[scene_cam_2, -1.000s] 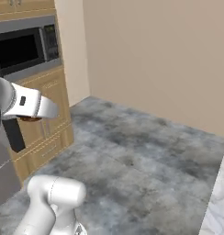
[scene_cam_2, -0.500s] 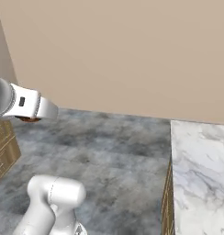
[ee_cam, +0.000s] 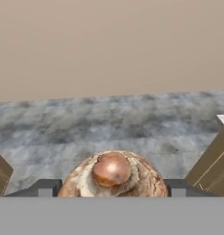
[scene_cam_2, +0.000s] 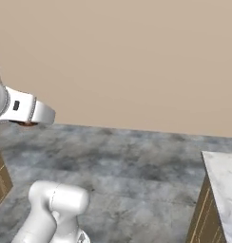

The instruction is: Gather the mushroom and bell pepper from the fridge and place them on a tray on the dining counter. Then gather the fishs from the fridge and place them on the other tray.

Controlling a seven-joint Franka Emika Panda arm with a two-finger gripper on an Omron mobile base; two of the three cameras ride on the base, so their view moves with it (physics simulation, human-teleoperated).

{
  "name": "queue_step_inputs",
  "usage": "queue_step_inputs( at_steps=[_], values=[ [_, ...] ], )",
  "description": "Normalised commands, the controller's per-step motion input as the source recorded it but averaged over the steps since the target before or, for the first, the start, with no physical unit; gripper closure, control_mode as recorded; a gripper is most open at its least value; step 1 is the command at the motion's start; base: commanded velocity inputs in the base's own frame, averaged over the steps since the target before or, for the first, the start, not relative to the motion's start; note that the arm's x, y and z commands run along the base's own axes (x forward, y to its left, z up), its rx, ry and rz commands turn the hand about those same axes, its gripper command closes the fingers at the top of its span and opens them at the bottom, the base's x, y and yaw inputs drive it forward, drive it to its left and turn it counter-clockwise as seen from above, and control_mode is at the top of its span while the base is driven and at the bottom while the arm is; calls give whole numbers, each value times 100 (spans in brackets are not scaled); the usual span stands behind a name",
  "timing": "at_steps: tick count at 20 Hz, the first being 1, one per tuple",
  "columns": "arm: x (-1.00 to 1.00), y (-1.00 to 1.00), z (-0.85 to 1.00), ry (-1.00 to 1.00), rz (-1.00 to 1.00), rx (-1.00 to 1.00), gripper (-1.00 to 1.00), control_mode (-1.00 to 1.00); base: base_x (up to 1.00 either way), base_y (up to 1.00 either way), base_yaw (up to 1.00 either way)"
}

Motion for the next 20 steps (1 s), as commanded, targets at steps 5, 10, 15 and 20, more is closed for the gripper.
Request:
queue_step_inputs(
  at_steps=[5,10,15,20],
  values=[
    [0,0,0,0,0,0,100,100,100,6,0],
    [0,0,0,0,0,0,100,100,100,0,0],
    [0,0,0,0,0,0,100,100,100,8,-10],
    [0,0,0,0,0,0,100,100,81,30,-49]
  ],
)
